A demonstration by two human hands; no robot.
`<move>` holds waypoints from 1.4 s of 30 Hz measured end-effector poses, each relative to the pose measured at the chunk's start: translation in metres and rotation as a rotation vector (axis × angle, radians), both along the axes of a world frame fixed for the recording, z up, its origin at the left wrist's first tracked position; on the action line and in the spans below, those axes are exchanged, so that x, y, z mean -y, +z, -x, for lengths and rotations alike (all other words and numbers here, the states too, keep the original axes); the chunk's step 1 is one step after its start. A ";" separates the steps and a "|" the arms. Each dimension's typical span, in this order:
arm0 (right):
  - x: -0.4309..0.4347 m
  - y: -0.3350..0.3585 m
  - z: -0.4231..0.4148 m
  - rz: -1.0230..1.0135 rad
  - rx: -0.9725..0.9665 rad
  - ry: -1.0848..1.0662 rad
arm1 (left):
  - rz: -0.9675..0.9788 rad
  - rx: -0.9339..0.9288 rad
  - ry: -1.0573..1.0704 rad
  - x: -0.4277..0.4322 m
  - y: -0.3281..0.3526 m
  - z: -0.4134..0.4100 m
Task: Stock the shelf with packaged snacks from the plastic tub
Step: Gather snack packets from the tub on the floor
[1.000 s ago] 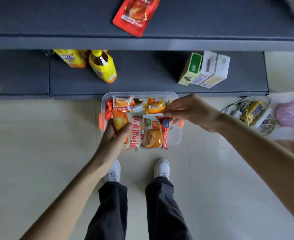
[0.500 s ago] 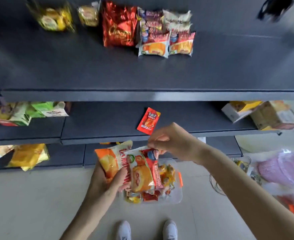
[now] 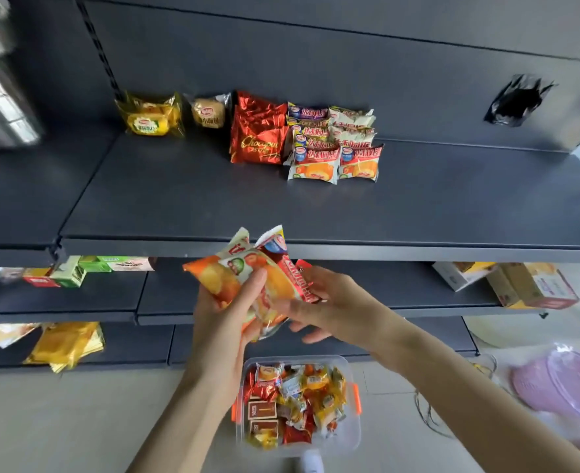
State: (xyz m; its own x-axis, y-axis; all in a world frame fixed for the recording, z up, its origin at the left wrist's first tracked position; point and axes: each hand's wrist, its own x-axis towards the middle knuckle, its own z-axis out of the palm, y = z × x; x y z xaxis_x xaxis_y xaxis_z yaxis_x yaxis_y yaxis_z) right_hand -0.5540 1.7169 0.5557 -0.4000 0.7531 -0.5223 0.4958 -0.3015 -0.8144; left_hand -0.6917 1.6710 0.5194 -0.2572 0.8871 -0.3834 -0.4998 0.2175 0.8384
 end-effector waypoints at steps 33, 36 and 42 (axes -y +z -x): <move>-0.277 -0.061 -0.147 -0.691 0.396 -0.028 | 0.114 -0.182 0.183 -0.152 -0.046 -0.052; -0.276 -0.065 -0.148 -0.658 0.357 -0.083 | 0.125 -0.172 0.176 -0.154 -0.046 -0.053; -0.272 -0.071 -0.146 -0.600 0.262 -0.142 | 0.084 -0.123 0.173 -0.160 -0.042 -0.057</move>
